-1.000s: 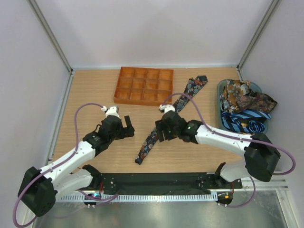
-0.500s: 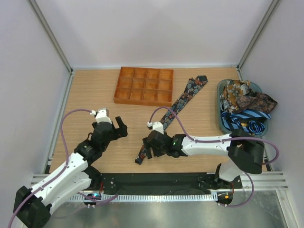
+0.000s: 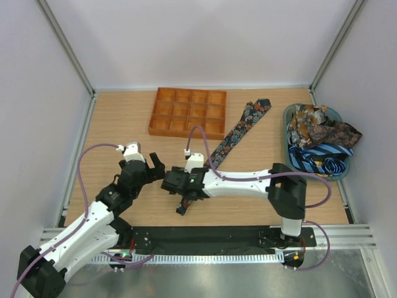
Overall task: Roll the ties
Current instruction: Flatten the tie
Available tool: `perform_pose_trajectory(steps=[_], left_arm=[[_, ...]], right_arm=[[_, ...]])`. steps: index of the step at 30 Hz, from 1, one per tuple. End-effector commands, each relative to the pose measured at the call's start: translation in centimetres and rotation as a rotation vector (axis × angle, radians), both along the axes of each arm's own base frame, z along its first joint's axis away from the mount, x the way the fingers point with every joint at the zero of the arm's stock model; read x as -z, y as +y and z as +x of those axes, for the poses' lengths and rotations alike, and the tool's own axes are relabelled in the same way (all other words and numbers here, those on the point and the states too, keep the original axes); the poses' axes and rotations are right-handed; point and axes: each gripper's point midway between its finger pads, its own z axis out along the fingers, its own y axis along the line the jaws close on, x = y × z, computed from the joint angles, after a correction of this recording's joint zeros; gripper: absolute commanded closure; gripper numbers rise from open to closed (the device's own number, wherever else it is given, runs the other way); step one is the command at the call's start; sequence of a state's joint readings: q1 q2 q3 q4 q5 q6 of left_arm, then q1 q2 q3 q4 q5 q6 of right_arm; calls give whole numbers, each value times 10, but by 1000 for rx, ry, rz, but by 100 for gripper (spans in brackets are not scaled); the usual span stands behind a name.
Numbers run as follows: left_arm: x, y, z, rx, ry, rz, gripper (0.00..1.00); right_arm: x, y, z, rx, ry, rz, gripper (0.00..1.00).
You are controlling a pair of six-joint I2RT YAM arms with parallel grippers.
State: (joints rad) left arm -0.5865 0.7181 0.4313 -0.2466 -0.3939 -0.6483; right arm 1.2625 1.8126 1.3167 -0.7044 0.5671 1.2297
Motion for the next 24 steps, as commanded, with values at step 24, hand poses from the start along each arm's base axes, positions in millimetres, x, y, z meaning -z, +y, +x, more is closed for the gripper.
perform_pose_trajectory(steps=[24], left_arm=[[-58,101,-40,-437,-339,-189,2]], right_arm=[[58,15,-23,285,112,-64,22]])
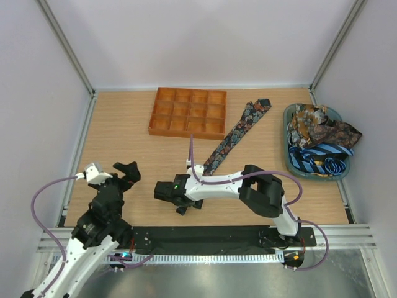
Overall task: Roll the ties
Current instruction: Flatten the tie
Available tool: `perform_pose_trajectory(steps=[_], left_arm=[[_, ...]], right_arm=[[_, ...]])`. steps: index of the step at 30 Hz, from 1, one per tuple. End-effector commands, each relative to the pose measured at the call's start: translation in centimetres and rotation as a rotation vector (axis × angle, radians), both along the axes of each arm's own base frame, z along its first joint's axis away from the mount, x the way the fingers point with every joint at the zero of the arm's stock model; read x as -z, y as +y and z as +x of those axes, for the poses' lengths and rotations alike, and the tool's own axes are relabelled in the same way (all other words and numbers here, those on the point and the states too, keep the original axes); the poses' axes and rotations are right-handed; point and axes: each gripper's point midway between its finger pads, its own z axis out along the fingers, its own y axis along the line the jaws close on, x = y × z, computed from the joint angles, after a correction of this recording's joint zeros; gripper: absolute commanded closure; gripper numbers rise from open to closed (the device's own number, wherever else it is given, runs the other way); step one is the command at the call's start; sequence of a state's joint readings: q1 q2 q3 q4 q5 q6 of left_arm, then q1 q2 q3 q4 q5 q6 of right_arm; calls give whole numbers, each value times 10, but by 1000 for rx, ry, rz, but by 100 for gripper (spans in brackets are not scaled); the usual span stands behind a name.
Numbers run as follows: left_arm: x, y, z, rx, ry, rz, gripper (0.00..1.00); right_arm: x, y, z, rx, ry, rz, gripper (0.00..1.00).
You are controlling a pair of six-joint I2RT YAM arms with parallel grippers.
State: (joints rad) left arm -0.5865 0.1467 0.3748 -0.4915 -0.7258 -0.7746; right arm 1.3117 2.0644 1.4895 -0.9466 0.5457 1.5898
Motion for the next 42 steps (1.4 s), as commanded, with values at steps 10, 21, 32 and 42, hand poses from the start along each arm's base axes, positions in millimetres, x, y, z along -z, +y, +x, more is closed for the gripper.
perform_pose_trajectory(steps=[10,21,32,42], left_arm=[[-5,18,-8,-84,-53,-45,3],[-3,19,-7,-85,-62,-41,2],[-1,18,-3,-95,-35,-13,2],[1,15,1,-87,-19,9,1]], right_arm=[[1,18,8,81,-32,61,71],[-11,30,57,116,-85,74,76],[-73,49,87,19,-199,183,28],[-99,26,49,-360,-186,140,18]])
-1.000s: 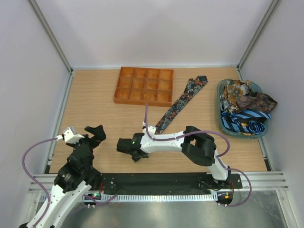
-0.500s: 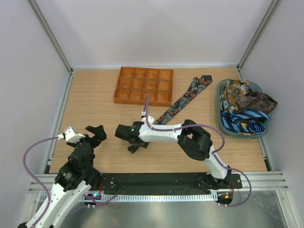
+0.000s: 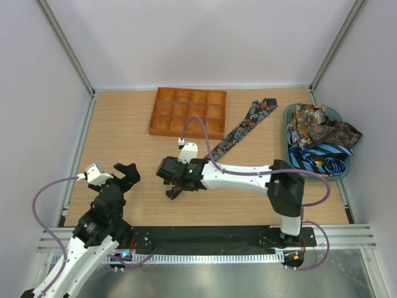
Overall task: Roll the ties
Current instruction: Flatten the tie
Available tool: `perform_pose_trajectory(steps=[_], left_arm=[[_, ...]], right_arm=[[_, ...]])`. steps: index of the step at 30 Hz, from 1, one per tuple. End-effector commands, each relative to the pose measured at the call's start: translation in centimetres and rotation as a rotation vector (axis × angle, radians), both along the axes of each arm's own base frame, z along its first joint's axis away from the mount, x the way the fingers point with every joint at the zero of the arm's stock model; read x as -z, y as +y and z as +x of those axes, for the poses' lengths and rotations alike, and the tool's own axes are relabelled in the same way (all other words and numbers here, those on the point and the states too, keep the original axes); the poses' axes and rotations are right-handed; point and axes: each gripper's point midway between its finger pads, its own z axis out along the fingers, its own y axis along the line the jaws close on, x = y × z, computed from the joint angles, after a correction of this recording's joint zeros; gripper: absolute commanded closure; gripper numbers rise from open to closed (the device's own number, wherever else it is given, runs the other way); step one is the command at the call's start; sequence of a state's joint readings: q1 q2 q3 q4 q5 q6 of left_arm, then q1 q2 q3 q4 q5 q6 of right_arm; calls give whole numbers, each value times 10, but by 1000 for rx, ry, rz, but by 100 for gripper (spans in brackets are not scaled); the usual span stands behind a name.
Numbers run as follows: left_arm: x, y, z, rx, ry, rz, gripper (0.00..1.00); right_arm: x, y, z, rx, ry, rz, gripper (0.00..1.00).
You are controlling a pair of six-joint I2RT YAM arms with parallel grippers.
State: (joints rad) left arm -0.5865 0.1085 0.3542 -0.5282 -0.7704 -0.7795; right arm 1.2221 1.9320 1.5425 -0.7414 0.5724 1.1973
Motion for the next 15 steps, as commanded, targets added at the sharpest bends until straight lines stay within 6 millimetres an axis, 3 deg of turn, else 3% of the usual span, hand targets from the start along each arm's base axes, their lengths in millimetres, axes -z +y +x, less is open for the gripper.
perform_pose_trajectory(steps=[1,2,3,5,6,8,15], left_arm=[[-8,4,5,-40,-27,-5,1],[-8,4,5,-41,-27,-5,1],[-7,4,5,-40,-22,-1,1],[-7,3,6,-39,-23,-3,1],[-7,3,6,-33,-23,1,1],[-8,2,6,-28,-28,-2,1],[-6,0,8,-17,-26,7,1]], right_arm=[[-19,-9,-15,-161,-22,13,18],[-23,-4,-17,-186,-31,52,18],[-20,-12,-27,-301,-45,34,19],[-30,8,-39,-434,-74,151,21],[-22,0,-48,-556,-107,123,22],[-29,11,-56,-656,-144,182,23],[-14,32,-72,-933,-206,70,20]])
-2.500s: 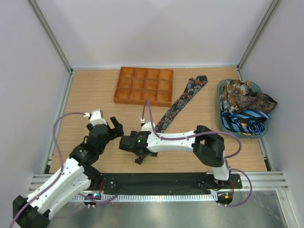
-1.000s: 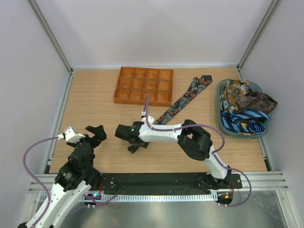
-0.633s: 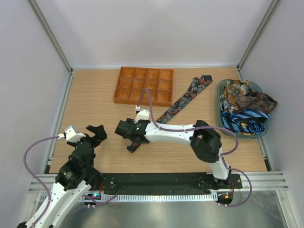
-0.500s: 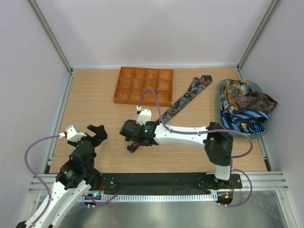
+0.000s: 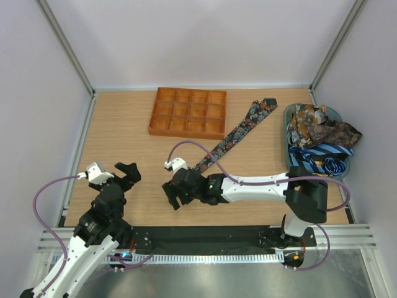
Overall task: Roll the ties
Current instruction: Roll the tie
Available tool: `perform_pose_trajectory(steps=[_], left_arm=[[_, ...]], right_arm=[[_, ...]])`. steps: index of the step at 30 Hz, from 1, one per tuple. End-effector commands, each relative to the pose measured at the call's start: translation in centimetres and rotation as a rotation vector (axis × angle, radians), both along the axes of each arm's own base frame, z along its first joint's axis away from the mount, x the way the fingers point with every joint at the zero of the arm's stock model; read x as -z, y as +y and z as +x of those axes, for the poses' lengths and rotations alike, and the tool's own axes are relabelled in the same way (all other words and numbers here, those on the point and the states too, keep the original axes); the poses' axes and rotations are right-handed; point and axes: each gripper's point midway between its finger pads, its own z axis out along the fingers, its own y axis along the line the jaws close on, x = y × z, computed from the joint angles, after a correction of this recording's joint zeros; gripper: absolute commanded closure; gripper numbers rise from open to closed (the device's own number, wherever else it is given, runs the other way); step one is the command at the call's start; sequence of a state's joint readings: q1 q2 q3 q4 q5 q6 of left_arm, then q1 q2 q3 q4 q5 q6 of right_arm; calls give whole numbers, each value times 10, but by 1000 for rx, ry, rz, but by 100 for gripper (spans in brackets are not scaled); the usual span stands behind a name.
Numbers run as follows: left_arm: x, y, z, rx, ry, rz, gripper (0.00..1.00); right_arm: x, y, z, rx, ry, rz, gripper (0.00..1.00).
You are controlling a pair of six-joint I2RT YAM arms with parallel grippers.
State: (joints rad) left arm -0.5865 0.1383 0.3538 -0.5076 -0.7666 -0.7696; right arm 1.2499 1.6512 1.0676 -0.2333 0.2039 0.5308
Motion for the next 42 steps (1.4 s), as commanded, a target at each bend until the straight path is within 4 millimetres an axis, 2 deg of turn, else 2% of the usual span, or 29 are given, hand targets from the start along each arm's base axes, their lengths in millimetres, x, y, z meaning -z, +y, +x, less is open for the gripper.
perform_pose_trajectory(steps=[1,2,3,4,6,10,21,22,27,30,35,37,42], left_arm=[[-8,2,5,-21,-35,-6,1],[-8,1,5,-18,-30,-3,1],[-8,0,6,-15,-31,-4,1],[-8,0,6,-14,-27,-1,1],[-8,0,6,-13,-31,-3,1],[-8,0,5,-11,-37,-6,1],[-9,-1,5,-2,-39,-9,1],[-10,-1,5,-2,-40,-10,1],[-9,-3,5,4,-38,-10,1],[-8,-4,5,9,-36,-8,1],[-8,-4,6,11,-34,-8,1],[-7,-5,6,14,-31,-5,1],[-7,-5,7,14,-27,-1,1]], right_arm=[[-23,45,-2,-212,-140,57,19],[-19,47,-2,-214,-146,34,19],[-25,54,1,-218,-155,38,19],[-12,55,2,-224,-155,1,19],[-9,59,5,-220,-163,-10,20],[-3,56,17,-193,-212,-51,21],[4,54,32,-183,-292,-82,21],[12,54,33,-183,-283,-100,21],[23,54,28,-172,-249,-93,24],[32,52,23,-162,-238,-97,28],[34,59,8,-179,-221,-43,40],[37,59,8,-172,-211,-43,49],[34,67,7,-165,-213,12,56]])
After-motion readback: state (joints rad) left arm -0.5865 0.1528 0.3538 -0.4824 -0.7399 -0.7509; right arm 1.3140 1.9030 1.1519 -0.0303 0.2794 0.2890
